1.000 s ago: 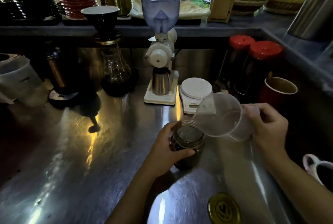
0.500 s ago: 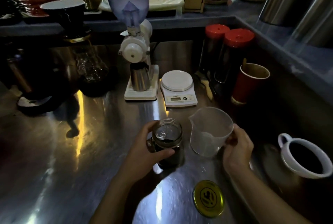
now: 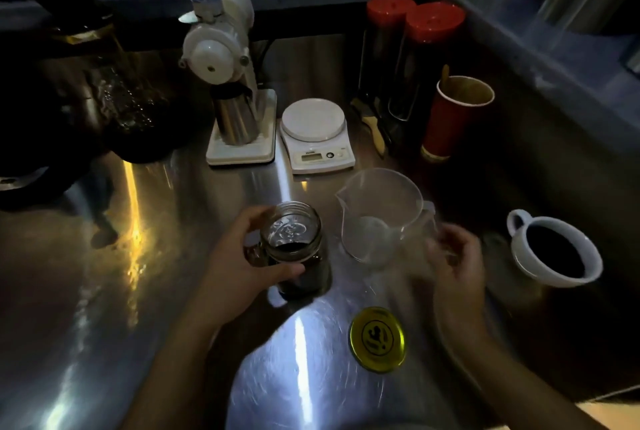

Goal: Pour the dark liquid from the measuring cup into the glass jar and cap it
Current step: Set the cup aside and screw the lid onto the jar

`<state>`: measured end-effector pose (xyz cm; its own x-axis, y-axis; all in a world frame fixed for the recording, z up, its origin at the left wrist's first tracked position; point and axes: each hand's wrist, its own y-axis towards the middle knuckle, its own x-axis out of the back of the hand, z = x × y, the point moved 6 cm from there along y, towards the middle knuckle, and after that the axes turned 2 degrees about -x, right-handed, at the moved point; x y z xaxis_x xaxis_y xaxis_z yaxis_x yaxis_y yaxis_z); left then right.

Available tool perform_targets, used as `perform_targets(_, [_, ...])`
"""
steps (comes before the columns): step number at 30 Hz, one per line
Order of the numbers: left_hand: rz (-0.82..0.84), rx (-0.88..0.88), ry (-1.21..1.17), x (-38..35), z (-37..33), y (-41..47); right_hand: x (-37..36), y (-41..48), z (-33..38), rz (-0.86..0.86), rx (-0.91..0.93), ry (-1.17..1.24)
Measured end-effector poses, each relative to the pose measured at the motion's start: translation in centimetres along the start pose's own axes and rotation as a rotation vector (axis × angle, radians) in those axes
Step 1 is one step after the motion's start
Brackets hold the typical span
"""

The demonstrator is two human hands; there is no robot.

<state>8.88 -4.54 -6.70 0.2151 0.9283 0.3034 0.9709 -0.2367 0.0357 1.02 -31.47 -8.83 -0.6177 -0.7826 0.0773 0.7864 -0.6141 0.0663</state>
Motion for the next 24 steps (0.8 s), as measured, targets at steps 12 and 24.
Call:
perform_targets(12, [0.021,0.026,-0.022,-0.1,0.0,-0.1,-1.8,-7.5,-2.2,0.855,0.565,-0.942])
perform_targets(24, [0.045,0.016,0.021,-0.2,0.1,-0.5,-4.4,-5.9,4.0,0.714,0.635,-0.649])
